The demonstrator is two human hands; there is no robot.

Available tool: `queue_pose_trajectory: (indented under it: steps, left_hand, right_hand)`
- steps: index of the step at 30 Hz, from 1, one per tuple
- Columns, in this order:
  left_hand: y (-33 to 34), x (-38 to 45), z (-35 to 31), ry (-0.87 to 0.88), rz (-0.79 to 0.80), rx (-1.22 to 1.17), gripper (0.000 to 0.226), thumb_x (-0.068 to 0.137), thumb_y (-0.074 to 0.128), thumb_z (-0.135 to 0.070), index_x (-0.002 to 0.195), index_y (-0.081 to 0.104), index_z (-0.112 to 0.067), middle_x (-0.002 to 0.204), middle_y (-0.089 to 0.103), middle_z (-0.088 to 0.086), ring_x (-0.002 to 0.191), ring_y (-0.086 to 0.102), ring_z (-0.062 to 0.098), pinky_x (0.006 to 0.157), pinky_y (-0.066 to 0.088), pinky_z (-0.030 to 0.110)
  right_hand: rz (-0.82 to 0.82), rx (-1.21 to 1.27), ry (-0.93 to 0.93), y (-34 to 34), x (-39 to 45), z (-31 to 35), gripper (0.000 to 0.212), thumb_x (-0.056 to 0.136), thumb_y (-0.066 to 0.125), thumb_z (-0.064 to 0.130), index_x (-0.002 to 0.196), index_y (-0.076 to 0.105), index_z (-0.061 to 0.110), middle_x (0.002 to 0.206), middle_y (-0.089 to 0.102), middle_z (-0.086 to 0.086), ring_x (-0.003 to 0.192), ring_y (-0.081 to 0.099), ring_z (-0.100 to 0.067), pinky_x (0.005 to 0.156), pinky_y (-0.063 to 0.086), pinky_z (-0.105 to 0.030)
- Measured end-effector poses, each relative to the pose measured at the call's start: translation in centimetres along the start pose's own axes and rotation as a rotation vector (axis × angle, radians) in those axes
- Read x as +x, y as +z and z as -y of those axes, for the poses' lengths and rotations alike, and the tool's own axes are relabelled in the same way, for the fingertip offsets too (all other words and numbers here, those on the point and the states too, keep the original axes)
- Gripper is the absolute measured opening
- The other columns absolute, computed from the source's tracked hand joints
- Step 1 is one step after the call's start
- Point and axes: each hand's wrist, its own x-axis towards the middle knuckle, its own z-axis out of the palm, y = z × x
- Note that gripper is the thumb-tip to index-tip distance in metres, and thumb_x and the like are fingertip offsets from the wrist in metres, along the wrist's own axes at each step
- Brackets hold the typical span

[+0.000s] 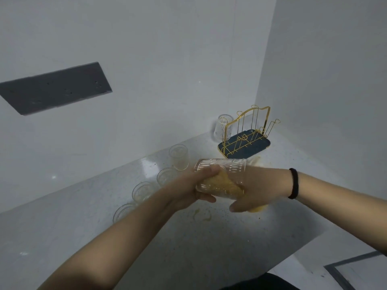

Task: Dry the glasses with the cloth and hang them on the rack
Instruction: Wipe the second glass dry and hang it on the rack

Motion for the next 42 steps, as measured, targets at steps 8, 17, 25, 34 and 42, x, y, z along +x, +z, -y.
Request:
queue_pose_trajectory:
  steps: [8, 17, 25, 34, 42]
  left_hand:
    - [-0.8, 0.6, 1.5, 0.205, -0.053, 0.099, 0.087, 0.051, 0.087, -0.060, 0.124, 0.047, -0.034, 0.128, 0.055, 0.012, 0.101, 0.069, 0.026, 0.076, 0.060, 0.038]
    - [-0.9, 0.7, -0.9, -0.048, -0.010, -0.035, 0.060, 0.078, 0.072, -0.049, 0.123, 0.058, -0.012, 0.115, 0.068, 0.013, 0.088, 0.073, 0.021, 0.074, 0.062, 0.037]
    - [-0.1, 1.1, 0.7, 0.298, -0.123, 0.074, 0.073, 0.059, 0.083, -0.048, 0.118, 0.048, -0.024, 0.114, 0.059, 0.011, 0.087, 0.070, 0.021, 0.064, 0.060, 0.032]
    - [-0.3, 0.5, -1.0, -0.060, -0.061, 0.064, 0.092, 0.057, 0.076, -0.069, 0.129, 0.054, -0.015, 0.117, 0.065, 0.013, 0.091, 0.073, 0.023, 0.068, 0.062, 0.035]
    - [0.1, 0.6, -0.5, 0.159, -0.137, -0.003, 0.060, 0.071, 0.078, -0.043, 0.120, 0.054, -0.018, 0.118, 0.062, 0.013, 0.092, 0.070, 0.025, 0.067, 0.061, 0.037]
  right_hand:
    - [-0.007, 1.254, 0.012, -0.8, 1.0, -1.6, 0.030, 0.082, 0.055, -0.006, 0.111, 0.055, 0.002, 0.104, 0.062, -0.011, 0.084, 0.065, -0.015, 0.057, 0.054, -0.020]
    - [-0.321, 0.079, -0.105, 0.6, 1.6, -1.0, 0.045, 0.088, 0.062, 0.031, 0.130, 0.049, 0.020, 0.123, 0.054, 0.015, 0.104, 0.052, 0.014, 0.088, 0.037, -0.004]
    - [-0.042, 1.195, -0.060, -1.7, 0.7, -0.5, 0.023, 0.079, 0.070, 0.005, 0.099, 0.059, 0.007, 0.084, 0.067, 0.001, 0.070, 0.066, -0.006, 0.056, 0.053, -0.017]
    - [-0.133, 0.374, 0.003, -1.2, 1.0, -0.2, 0.032, 0.089, 0.060, 0.014, 0.121, 0.054, 0.017, 0.100, 0.063, 0.017, 0.087, 0.056, 0.003, 0.066, 0.043, 0.000]
    - [-0.129, 0.491, -0.048, -1.5, 0.2, 0.6, 0.026, 0.089, 0.058, 0.006, 0.113, 0.056, 0.017, 0.098, 0.067, 0.012, 0.076, 0.061, 0.005, 0.064, 0.048, -0.009]
